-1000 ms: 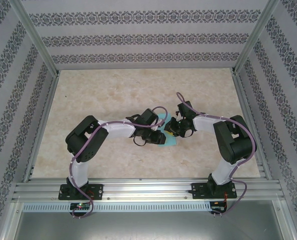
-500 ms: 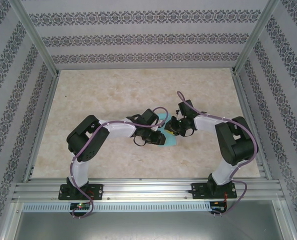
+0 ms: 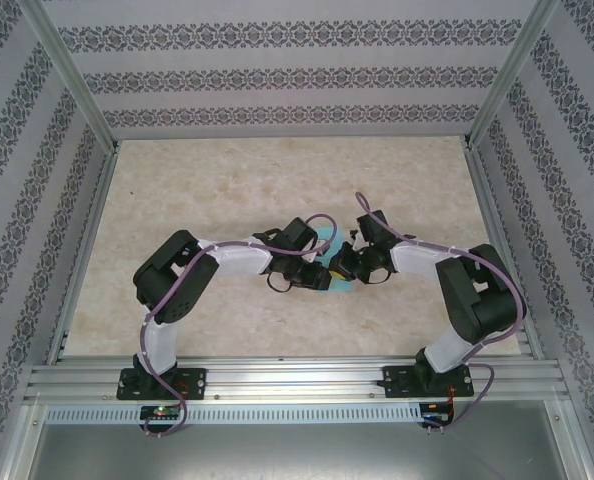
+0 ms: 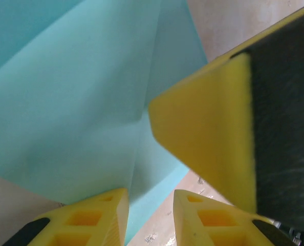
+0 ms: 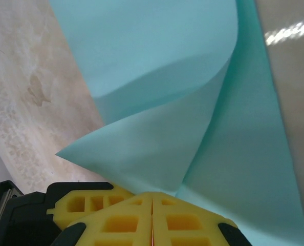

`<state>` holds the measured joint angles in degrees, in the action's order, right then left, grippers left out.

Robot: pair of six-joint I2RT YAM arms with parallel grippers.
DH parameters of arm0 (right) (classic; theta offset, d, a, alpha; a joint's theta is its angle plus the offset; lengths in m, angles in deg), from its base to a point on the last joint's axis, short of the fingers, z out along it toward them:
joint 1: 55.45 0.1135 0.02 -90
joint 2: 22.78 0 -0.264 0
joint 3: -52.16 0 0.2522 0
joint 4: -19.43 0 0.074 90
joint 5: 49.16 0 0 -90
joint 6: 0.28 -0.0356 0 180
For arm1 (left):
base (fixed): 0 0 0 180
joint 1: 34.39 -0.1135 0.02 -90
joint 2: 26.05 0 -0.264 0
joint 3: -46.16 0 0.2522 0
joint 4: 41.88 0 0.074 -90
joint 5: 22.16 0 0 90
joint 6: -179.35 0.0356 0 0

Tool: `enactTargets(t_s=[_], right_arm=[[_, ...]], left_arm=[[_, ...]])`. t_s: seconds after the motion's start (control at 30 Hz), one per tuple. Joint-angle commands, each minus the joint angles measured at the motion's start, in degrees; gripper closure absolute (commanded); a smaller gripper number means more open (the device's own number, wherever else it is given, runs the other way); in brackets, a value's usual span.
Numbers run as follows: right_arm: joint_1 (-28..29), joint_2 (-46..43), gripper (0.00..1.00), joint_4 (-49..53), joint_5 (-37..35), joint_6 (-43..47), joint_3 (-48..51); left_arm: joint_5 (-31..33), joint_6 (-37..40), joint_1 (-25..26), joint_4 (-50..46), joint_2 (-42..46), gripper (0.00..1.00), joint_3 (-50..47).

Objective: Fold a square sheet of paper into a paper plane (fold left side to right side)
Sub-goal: Fold the triangle a second time at the center of the table.

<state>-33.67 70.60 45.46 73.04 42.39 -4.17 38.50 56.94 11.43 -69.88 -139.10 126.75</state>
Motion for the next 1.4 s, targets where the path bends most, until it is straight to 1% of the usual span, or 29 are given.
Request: enactTargets(t_s=[0.0, 0.23, 0.43, 0.7, 1.03, 1.23, 1.37], right_arm=[[0.80, 1.22, 0.92, -3.60, 1.61, -1.61, 0.47], [0.98, 4.46, 0.92, -2.63, 0.51, -0.76, -1.13], [0.77, 5.35, 0.91, 1.71, -4.73, 2.13, -3.26], [-1.66, 5.58, 0.90, 5.25, -10.93, 6.00, -6.24], [-5.96, 8.48, 0.90, 5.72, -12.45, 9.90, -10.27], [-6.98, 5.19, 0.89, 5.59, -12.74, 11.56, -9.43], [-6.94, 0.88, 0.88, 3.53, -9.13, 11.43, -6.93]], left_arm=[[0.69, 1.25, 0.50, -4.22, -1.21, 0.69, -0.18], [0.95, 1.20, 0.58, -4.31, -1.03, 0.69, -0.20], [1.07, 1.20, 0.57, -4.34, -1.03, 0.69, -0.38], [1.13, 1.47, 0.58, -4.47, -1.23, 0.69, -1.07], [1.13, 1.46, 0.58, -3.87, -0.94, 0.69, -2.06], [1.04, 1.47, 0.67, -3.36, -0.59, 0.68, -2.23], [1.04, 1.42, 0.67, -3.04, -0.33, 0.68, -2.14]])
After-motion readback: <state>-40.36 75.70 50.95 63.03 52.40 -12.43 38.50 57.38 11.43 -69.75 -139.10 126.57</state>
